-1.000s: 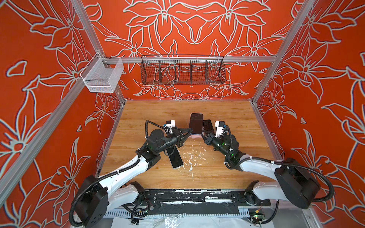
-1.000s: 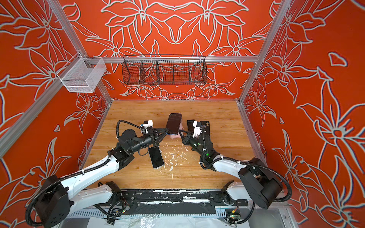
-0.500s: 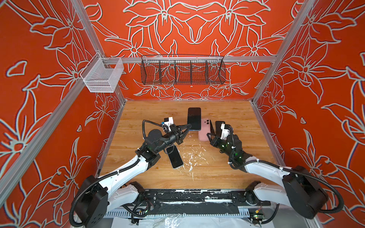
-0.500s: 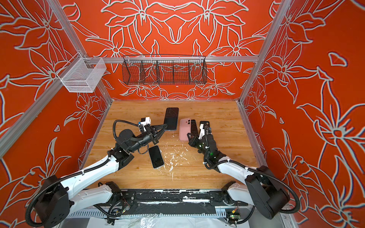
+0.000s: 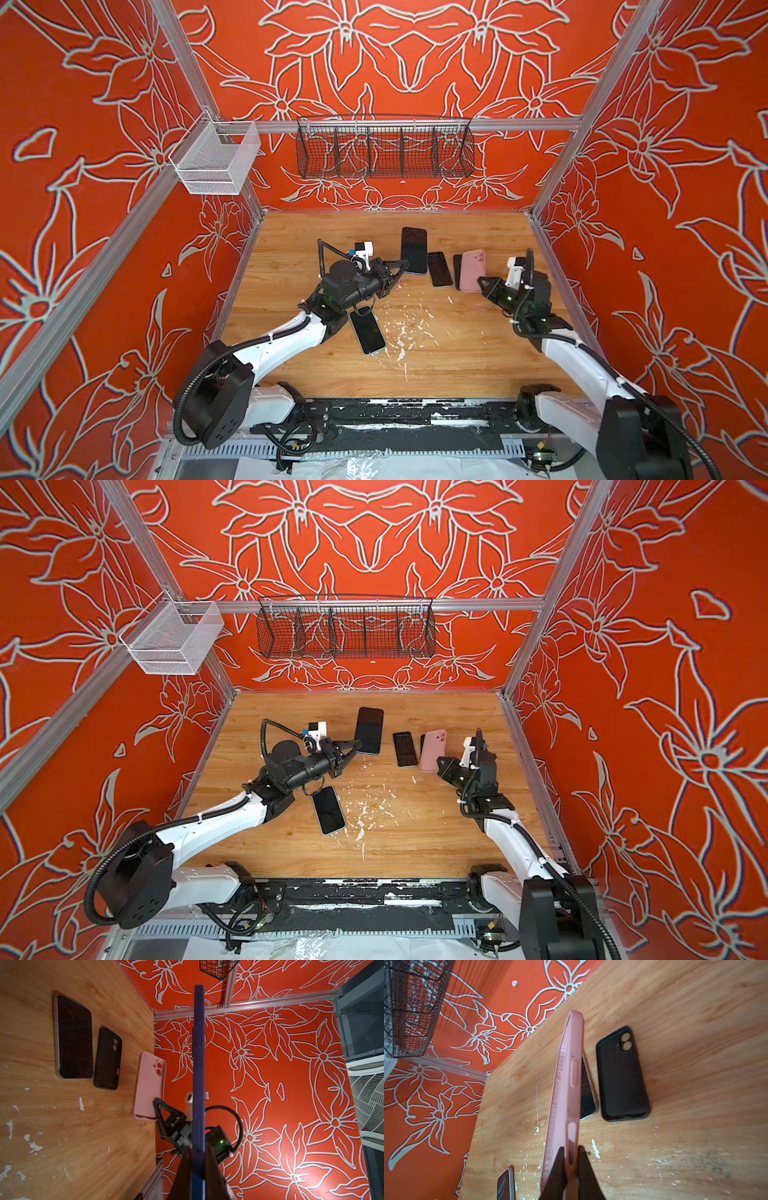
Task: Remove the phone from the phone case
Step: 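Lower the pink case onto the table beside the black case, open right gripper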
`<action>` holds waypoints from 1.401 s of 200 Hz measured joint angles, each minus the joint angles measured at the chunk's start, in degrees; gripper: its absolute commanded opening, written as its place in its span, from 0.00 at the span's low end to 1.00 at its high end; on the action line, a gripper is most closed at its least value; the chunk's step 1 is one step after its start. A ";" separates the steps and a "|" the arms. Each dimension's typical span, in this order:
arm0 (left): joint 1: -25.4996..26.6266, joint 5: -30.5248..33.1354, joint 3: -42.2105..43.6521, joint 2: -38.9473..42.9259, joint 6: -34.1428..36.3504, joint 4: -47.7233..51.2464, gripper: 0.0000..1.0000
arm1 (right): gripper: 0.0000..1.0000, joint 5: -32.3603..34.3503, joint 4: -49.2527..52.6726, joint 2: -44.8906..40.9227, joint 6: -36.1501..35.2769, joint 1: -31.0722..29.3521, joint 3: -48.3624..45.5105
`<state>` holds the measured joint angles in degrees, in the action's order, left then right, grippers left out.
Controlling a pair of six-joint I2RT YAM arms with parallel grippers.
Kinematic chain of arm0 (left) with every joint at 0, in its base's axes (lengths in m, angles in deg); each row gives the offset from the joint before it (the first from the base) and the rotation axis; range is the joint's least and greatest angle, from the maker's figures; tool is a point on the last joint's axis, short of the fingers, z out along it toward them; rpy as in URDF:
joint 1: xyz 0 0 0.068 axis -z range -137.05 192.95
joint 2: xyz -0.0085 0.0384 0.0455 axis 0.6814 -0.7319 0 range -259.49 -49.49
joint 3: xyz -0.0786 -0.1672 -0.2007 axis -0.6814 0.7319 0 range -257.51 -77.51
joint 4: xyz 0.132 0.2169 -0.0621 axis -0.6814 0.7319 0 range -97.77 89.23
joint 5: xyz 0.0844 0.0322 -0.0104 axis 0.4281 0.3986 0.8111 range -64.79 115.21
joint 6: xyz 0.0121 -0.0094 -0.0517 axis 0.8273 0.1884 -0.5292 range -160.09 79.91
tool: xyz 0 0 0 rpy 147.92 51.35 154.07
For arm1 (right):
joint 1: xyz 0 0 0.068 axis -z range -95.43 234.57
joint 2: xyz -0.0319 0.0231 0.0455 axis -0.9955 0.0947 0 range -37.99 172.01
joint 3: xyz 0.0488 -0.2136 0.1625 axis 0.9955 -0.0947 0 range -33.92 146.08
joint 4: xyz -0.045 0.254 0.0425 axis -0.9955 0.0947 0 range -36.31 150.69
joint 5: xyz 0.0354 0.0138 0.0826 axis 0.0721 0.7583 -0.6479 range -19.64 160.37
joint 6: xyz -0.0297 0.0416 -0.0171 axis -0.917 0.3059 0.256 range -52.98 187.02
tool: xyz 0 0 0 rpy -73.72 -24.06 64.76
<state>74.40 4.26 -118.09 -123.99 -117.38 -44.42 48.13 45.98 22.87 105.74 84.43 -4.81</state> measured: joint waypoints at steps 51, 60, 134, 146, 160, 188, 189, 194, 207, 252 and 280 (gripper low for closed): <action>-3.04 -1.14 -0.07 -2.10 1.46 0.63 0.00 | 0.00 -1.36 5.62 10.67 -8.37 7.10 7.80; -3.56 -1.36 -0.07 -2.23 1.51 0.61 0.00 | 0.00 -1.22 5.86 13.09 -9.44 7.50 8.57; -6.88 -4.31 -0.11 -3.69 1.44 0.24 0.00 | 0.00 2.89 8.96 25.62 -15.96 8.35 15.91; -7.08 -4.52 -0.11 -3.74 1.42 0.09 0.00 | 0.00 3.72 8.98 26.18 -16.59 8.35 16.59; -7.21 -4.72 -0.11 -3.74 1.44 -0.24 0.00 | 0.00 4.66 9.35 26.99 -17.49 8.41 17.55; -7.41 -4.76 -0.11 -3.74 1.42 -0.66 0.00 | 0.05 6.86 11.34 29.22 -19.45 8.66 20.31; -7.43 -4.76 -0.11 -3.74 1.42 -0.70 0.00 | 0.06 6.97 11.52 29.31 -19.54 8.68 20.39; -7.48 -4.76 -0.11 -3.74 1.42 -0.76 0.00 | 0.07 7.32 12.04 29.59 -19.87 8.70 20.79; -7.52 -4.76 -0.04 -3.74 1.38 -1.16 0.00 | 0.09 8.57 13.33 30.45 -20.59 8.74 21.86; -7.52 -4.79 0.02 -3.74 1.22 -1.60 0.00 | 0.23 11.78 17.33 35.78 -22.51 8.83 26.14; -7.54 -4.81 0.20 -3.74 1.29 -1.53 0.00 | 0.26 13.70 19.45 38.36 -23.15 8.83 27.02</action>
<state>66.85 -0.55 -117.89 -127.73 -116.10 -45.95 61.83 65.44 61.23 82.60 93.26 22.20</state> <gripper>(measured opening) 0.077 0.242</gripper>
